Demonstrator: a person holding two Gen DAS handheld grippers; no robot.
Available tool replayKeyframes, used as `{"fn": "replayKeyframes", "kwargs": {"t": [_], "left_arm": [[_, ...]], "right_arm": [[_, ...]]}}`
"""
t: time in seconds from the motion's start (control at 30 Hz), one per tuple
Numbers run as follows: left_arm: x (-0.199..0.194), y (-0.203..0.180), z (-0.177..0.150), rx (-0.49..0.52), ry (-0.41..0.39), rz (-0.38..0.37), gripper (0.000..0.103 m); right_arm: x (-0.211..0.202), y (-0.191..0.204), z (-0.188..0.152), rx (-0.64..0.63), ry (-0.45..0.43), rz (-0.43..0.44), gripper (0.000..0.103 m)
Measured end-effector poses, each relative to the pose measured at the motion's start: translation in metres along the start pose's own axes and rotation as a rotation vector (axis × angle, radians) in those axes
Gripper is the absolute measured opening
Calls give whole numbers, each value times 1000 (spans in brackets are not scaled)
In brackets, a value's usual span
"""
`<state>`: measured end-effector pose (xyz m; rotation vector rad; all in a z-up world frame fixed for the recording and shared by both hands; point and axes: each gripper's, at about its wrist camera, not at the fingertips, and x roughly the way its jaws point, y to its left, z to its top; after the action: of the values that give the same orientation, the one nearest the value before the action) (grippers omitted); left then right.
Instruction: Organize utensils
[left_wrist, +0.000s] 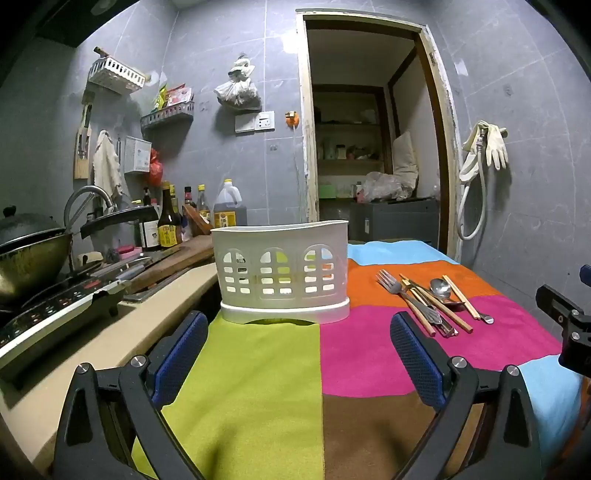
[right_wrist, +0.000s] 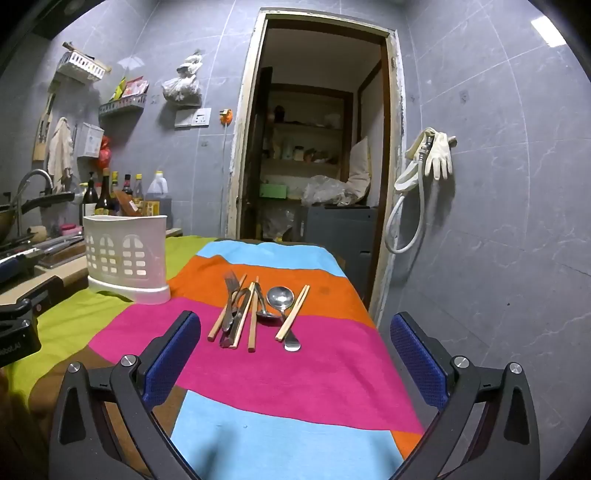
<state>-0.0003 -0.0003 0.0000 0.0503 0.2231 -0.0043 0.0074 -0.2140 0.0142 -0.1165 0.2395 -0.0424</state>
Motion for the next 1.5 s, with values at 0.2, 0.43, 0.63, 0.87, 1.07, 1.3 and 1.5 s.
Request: {"fn": "replayKeyframes", "kwargs": {"t": [0.2,0.43,0.63,0.87,1.07,1.3,1.5], "left_arm": [[-1,0,-5,-3,5,-6,97],[2,2,-11,-10,9,-7,97],[5,5,-5,-21,19,-6,97],[6,6,-7,-22,23,-11,97],[5,6,-9,-24,27,-13,97],[6,4,-8,-22,30,-14,97],[6,5,-8,-23,31,-14,97]], "right_arm": [[1,1,0,0,-1,0,103],[-1,4,0,-3,4,1,103],[3,5,-1,-6,8,1,103],[4,7,-2,-11,15,0,103],[4,6,-2,-8,20,0,103],[5,6,-2,-9,21,0,103],[5,5,-2,-8,22,1,103]]}}
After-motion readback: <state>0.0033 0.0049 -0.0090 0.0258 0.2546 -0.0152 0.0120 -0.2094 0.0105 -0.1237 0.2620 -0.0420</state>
